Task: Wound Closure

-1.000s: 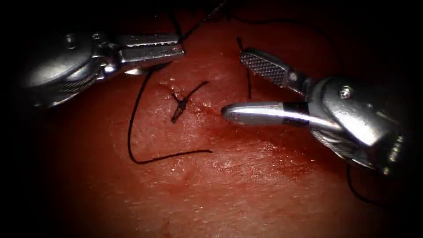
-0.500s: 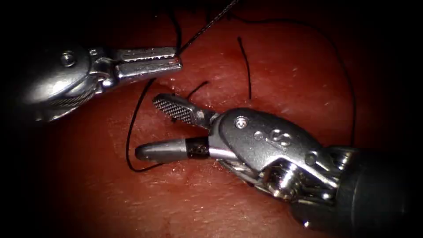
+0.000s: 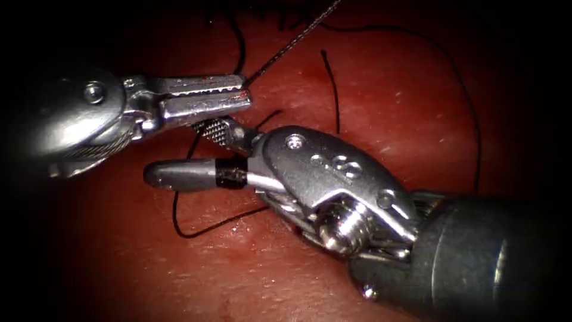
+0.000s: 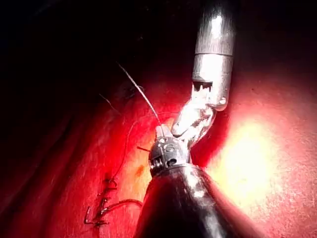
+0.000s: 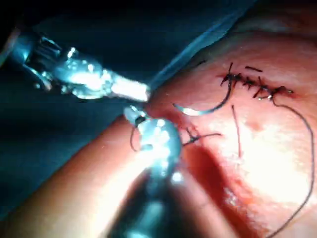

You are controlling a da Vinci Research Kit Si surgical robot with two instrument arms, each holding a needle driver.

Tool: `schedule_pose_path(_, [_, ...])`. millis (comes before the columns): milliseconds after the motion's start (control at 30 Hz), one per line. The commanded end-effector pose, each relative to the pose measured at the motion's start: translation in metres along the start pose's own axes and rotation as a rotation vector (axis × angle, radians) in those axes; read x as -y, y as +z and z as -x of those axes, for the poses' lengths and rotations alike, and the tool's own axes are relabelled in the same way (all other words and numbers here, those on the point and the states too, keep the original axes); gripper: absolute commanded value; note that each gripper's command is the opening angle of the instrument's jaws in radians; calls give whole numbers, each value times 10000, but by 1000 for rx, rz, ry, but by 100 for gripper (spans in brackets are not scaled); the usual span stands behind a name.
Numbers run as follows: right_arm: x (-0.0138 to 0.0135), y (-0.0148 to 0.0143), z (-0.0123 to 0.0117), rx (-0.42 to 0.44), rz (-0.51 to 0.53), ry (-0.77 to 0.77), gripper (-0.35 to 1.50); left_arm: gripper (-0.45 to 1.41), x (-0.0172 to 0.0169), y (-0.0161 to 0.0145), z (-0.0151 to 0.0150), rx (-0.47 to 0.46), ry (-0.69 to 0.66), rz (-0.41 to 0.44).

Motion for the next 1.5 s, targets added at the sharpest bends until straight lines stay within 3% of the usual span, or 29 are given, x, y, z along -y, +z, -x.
schedule_pose_path(33, [1,8,10,8,28,-4,-35,-45,0,7,1,0,0,0])
schedule_pose_path(200, [-1,3,13,57,93,-7,-35,-45,0,6,-1,1,-20,2])
schedule_pose_path(267, [-3,-2,17,105,118,-2,-35,-10,3,7,-4,6,-59,-1])
schedule_pose_path(300, [-3,-2,17,105,118,-2,-35,-10,3,7,-4,6,-59,-1])
schedule_pose_path(333, [-3,-2,21,130,119,-17,-35,34,5,8,-6,10,-79,-9])
schedule_pose_path(367, [-3,-2,23,148,123,-38,-35,52,6,9,-8,14,-99,-14])
schedule_pose_path(400, [-3,-2,23,148,123,-38,-35,52,6,9,-8,14,-99,-14])
schedule_pose_path(433, [-2,-1,28,185,146,-92,-35,83,9,11,-13,43,-107,-31])
schedule_pose_path(467, [-2,0,31,206,159,-113,-35,98,10,12,-16,71,-108,-46])
schedule_pose_path(667, [-7,1,41,254,181,-182,-35,120,11,28,-41,215,-118,-72])
schedule_pose_path(833, [-8,4,47,268,181,-211,-35,118,12,43,-49,309,-113,-85])
schedule_pose_path(1100, [-6,7,51,284,182,-231,-35,103,14,57,-56,360,-121,-90])
schedule_pose_path(1233, [-6,7,51,284,183,-231,-35,81,14,56,-58,363,-105,-84])
schedule_pose_path(1267, [-7,7,51,284,183,-231,-35,73,14,54,-58,362,-105,-81])
schedule_pose_path(1300, [-7,7,51,285,182,-237,-35,34,12,50,-57,358,-106,-67])
schedule_pose_path(1333, [-7,7,51,285,182,-237,-35,-45,11,46,-57,354,-77,-53])
schedule_pose_path(1500, [-6,3,48,289,176,-233,-35,-45,15,33,-60,331,20,-19])
